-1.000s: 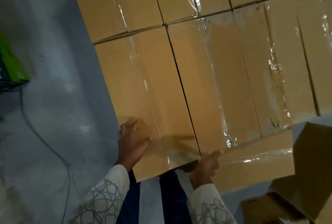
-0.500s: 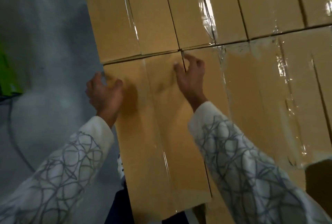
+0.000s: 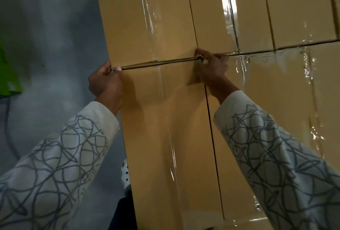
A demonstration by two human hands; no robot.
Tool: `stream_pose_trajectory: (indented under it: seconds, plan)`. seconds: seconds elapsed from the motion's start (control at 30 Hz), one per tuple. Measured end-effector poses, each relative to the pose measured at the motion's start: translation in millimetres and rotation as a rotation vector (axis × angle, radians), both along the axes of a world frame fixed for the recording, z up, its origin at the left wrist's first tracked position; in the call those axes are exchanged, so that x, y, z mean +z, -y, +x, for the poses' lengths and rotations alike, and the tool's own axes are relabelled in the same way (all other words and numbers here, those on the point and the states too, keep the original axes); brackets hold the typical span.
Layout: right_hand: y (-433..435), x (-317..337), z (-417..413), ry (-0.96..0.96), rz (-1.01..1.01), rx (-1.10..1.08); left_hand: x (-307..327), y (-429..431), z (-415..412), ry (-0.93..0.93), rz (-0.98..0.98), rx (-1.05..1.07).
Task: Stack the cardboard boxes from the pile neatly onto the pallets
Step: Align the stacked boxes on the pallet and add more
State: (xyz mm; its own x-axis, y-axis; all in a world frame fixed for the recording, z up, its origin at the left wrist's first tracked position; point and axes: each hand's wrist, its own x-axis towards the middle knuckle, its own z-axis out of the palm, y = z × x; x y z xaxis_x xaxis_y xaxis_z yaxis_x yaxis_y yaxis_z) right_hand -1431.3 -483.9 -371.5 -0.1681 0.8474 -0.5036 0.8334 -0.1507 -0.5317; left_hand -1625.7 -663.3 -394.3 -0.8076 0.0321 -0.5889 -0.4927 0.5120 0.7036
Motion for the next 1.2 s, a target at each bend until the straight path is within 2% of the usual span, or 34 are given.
stream_pose_trajectory:
  seconds: [0.23, 0.43, 0.97, 1.2]
  plan:
    - [-4, 1, -14, 0.012, -0.106, -0.255, -8, 4, -2, 0.034, 0.084, 0.06]
    - [-3, -3, -8, -0.055, -0.138, -0.263, -9, 4, 5, 0.008, 0.112, 0.104]
    - [-3, 9, -21, -0.022, -0.161, -0.319, -10, 7, -6, -0.03, 0.061, 0.04]
    - [4, 11, -24, 0.054, -0.092, -0.234, -9, 2, -11, -0.007, 0.064, 0.115]
